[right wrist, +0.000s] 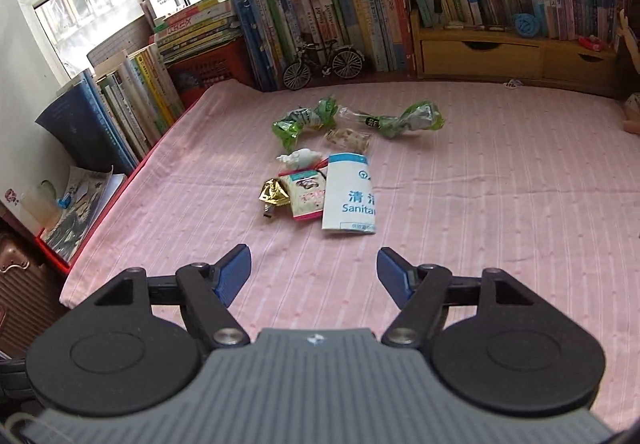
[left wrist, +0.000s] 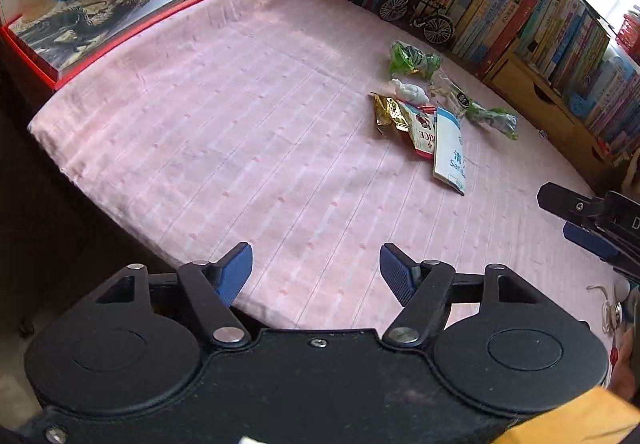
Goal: Collect trash
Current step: 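Return both tools to the remaining litter on the bed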
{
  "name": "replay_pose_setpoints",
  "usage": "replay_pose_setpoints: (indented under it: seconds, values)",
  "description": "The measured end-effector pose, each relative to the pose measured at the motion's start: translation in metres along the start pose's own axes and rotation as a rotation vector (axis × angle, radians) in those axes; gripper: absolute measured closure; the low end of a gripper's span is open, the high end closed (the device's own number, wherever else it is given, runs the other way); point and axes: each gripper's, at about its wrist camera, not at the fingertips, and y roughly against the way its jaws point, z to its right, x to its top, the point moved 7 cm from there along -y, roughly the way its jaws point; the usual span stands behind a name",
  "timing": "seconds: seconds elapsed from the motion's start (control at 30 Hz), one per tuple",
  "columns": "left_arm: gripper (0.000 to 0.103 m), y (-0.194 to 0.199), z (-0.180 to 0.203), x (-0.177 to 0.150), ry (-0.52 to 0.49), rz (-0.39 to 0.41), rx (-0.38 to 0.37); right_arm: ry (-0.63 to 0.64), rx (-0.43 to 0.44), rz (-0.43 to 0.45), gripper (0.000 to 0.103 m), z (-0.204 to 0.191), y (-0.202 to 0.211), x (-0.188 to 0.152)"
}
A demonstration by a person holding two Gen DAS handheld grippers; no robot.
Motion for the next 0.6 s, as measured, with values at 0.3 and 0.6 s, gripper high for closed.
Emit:
replay_pose_setpoints:
  seconds: [0.3, 0.6]
  values:
    - [0.035, -0.061, 0.049, 0.041, -0.05, -0.018, 0.071, 0.088, -0.017, -0.089, 0.023, 0.026, -0.087, 0.028]
    - [0.034, -0.091, 0.064, 0.076, -0.006, -0.019, 0.1, 0.14, 0.008, -0.231, 0.025, 0.02, -0.172, 0.029]
